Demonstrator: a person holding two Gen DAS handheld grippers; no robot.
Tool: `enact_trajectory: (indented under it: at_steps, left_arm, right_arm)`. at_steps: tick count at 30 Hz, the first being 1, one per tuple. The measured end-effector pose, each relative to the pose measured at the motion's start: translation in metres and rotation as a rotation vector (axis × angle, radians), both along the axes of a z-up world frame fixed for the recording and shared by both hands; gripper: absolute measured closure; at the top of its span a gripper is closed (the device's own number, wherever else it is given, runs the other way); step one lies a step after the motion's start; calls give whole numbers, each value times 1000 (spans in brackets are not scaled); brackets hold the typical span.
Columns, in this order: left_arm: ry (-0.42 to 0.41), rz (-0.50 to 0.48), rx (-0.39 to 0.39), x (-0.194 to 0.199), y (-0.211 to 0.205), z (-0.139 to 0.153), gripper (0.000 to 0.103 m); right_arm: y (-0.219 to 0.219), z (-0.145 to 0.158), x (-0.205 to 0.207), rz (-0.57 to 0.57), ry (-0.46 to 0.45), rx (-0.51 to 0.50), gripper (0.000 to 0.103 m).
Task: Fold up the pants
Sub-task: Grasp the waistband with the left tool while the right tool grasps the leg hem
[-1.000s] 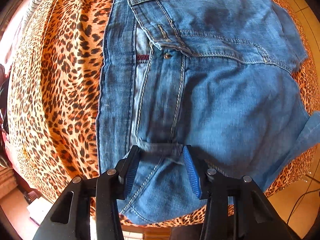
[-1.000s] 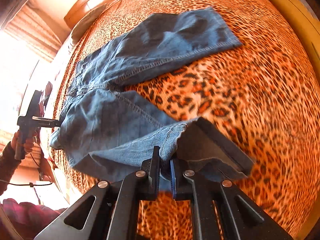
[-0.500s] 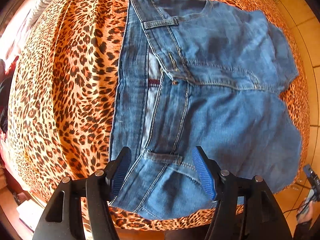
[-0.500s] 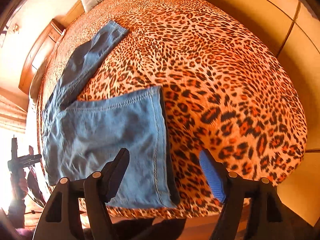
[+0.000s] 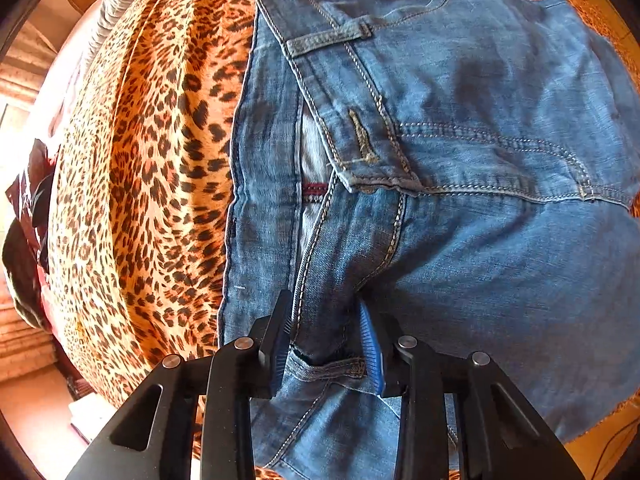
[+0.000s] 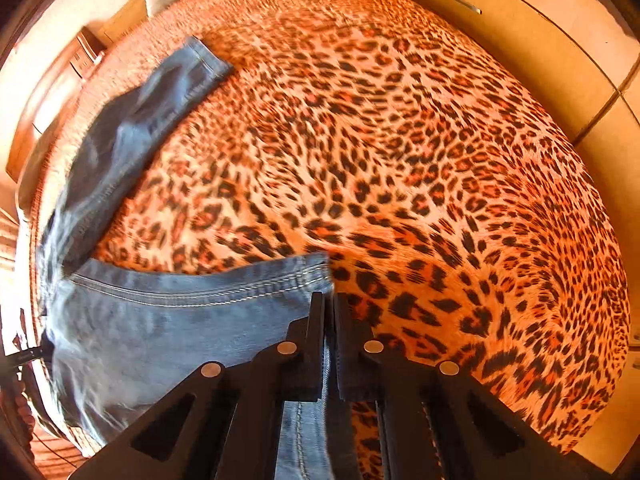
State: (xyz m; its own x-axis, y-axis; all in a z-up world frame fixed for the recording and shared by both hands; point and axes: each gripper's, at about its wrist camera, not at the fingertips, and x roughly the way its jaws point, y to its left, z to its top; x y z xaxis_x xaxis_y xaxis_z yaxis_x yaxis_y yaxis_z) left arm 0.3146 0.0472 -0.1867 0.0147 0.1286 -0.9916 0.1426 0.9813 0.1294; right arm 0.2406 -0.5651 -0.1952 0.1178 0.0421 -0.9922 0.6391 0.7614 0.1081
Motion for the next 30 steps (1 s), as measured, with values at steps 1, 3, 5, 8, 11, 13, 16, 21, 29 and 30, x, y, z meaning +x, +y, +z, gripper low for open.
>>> enact_trajectory:
  at_steps: [1,3,5,8,11,13,16,21,29,30]
  left_arm:
    - [-1,4,-2,6,-3,3,72]
    - [4,-2,-46,2,-2,14,72]
    - [-11,22,-132,2,11,30,69]
    - [-58,141,-280,12,43,53,65]
    - [-71,282,-363,39,66,56,40]
    - [-56,331,-402,56,67,49,38]
    - [-5,388,-407,83,58,25,39]
    - [25,404,-373,122,66,2,39]
    - [-30,374,-204,143,29,2,80]
    - [-41,367,-156,146,27,-2,82]
  right_arm:
    - [-1,-2,0,3,14,11,96]
    - [-4,6,0,-12,-17,37,90]
    - [-12,16,1,-41,-72,82,74]
    - [-28,32,13,-46,-125,70,64]
    - [-46,30,34,-81,-164,100,64]
    - [-53,25,53,-128,-207,144,64]
    - [-57,11,82,-204,-261,227,64]
    - [-51,-22,126,-281,-288,305,63]
    - [-36,-26,167,-180,-319,228,91]
    - [-40,-20,161,-191,-340,200,91]
